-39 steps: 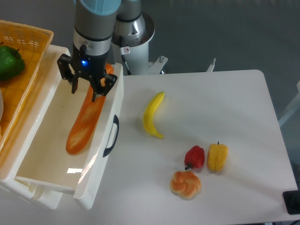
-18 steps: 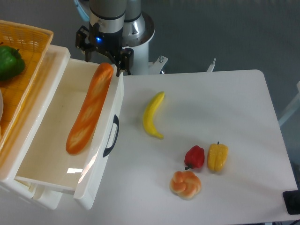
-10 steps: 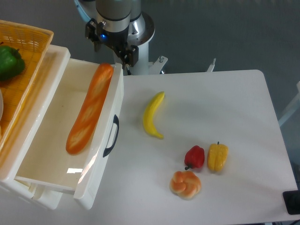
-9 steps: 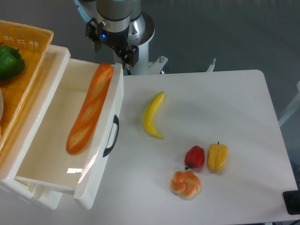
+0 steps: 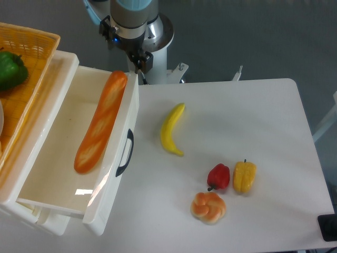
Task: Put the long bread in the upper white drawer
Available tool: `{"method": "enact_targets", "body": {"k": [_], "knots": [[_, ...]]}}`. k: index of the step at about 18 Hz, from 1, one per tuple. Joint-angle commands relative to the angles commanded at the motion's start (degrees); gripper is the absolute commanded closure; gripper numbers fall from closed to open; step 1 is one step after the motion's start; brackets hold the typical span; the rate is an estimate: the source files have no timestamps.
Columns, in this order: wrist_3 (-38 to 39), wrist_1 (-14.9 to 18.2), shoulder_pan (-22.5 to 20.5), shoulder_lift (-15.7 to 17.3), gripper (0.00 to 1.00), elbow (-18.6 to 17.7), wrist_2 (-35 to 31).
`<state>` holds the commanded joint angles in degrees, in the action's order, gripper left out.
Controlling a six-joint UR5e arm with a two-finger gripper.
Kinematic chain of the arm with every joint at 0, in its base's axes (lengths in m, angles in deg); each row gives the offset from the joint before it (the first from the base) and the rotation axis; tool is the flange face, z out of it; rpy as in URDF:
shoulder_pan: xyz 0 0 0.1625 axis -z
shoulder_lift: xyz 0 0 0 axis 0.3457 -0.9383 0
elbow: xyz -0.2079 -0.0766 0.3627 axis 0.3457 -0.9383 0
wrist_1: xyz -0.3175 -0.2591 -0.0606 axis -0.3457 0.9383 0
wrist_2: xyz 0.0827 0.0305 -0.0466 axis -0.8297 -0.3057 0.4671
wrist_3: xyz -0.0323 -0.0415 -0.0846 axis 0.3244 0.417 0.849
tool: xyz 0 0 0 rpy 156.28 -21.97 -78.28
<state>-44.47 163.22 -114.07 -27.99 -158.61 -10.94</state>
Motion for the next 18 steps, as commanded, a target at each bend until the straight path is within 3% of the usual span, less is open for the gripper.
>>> {"method": "enact_targets", "body": {"k": [18], "knots": [[-0.18,-0.61,0.35,-0.35,0.0,0.09,4.39]]}}
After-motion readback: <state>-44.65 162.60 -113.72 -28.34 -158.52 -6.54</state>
